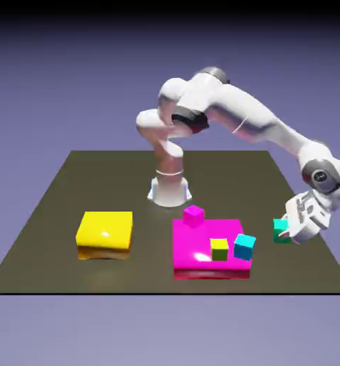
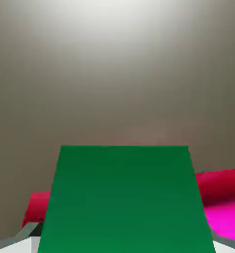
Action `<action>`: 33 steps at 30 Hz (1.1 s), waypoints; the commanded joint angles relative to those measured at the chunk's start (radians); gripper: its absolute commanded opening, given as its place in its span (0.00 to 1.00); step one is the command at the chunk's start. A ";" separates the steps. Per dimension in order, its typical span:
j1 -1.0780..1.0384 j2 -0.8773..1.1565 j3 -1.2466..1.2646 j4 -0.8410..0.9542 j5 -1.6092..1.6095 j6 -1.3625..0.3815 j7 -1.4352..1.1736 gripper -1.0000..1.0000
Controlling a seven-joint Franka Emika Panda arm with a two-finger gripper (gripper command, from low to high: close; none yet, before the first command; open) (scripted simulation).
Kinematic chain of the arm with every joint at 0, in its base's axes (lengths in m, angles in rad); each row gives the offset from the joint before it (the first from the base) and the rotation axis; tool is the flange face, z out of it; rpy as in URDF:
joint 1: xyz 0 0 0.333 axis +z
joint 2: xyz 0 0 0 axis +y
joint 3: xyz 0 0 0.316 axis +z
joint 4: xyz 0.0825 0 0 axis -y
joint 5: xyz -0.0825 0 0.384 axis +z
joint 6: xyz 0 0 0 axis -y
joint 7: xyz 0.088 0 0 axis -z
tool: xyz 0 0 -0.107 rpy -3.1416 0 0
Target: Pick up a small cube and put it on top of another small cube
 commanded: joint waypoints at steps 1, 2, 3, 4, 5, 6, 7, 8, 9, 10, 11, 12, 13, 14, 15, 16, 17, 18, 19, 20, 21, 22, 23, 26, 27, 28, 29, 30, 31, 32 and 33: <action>-0.008 -0.036 -0.026 -0.027 0.042 0.010 0.011 0.00; -0.016 -0.071 -0.051 -0.053 0.085 0.019 0.021 0.00; -0.023 -0.107 -0.077 -0.080 0.129 0.029 0.032 0.00; -0.031 -0.142 -0.103 -0.106 0.172 0.038 0.043 0.00; -0.039 -0.178 -0.129 -0.133 0.216 0.048 0.054 0.00; -0.047 -0.213 -0.154 -0.159 0.259 0.057 0.064 0.00; -0.055 -0.249 -0.180 -0.186 0.303 0.067 0.075 0.00; -0.063 -0.284 -0.206 -0.212 0.346 0.077 0.086 0.00; -0.070 -0.320 -0.232 -0.239 0.390 0.086 0.096 0.00; -0.078 -0.355 -0.257 -0.265 0.433 0.096 0.107 0.00; -0.086 -0.391 -0.283 -0.292 0.476 0.105 0.118 0.00; -0.094 -0.427 -0.309 -0.318 0.520 0.115 0.129 0.00; -0.102 -0.462 -0.335 -0.345 0.563 0.124 0.139 0.00; -0.110 -0.498 -0.360 -0.371 0.607 0.134 0.150 0.00; -0.117 -0.533 -0.386 -0.398 0.650 0.143 0.161 0.00; -0.125 -0.569 -0.412 -0.424 0.694 0.153 0.172 0.00; -0.133 -0.604 -0.438 -0.451 0.737 0.163 0.182 0.00; -0.141 -0.640 -0.463 -0.477 0.781 0.172 0.193 0.00; -0.149 -0.675 -0.490 -0.504 0.824 0.182 0.204 0.00; -0.162 -0.709 -0.520 -0.532 0.868 0.191 0.218 0.00; -0.175 -0.743 -0.550 -0.561 0.911 0.200 0.232 0.00; -0.188 -0.777 -0.579 -0.589 0.955 0.210 0.245 0.00; -0.200 -0.811 -0.609 -0.618 0.998 0.219 0.259 0.00; -0.238 -0.802 -0.643 -0.635 1.002 0.219 0.282 0.00; -0.238 -0.802 -0.643 -0.635 1.002 0.219 0.282 0.00; -0.238 -0.802 -0.643 -0.635 1.002 0.219 0.282 0.00; -0.238 -0.802 -0.643 -0.635 1.002 0.219 0.282 0.00; -0.238 -0.802 -0.643 -0.635 1.002 0.219 0.282 0.00; -0.238 -0.802 -0.643 -0.635 1.002 0.219 0.282 0.00; -0.232 -0.791 -0.638 -0.667 1.010 0.262 0.277 0.00; -0.227 -0.781 -0.633 -0.700 1.018 0.306 0.273 0.00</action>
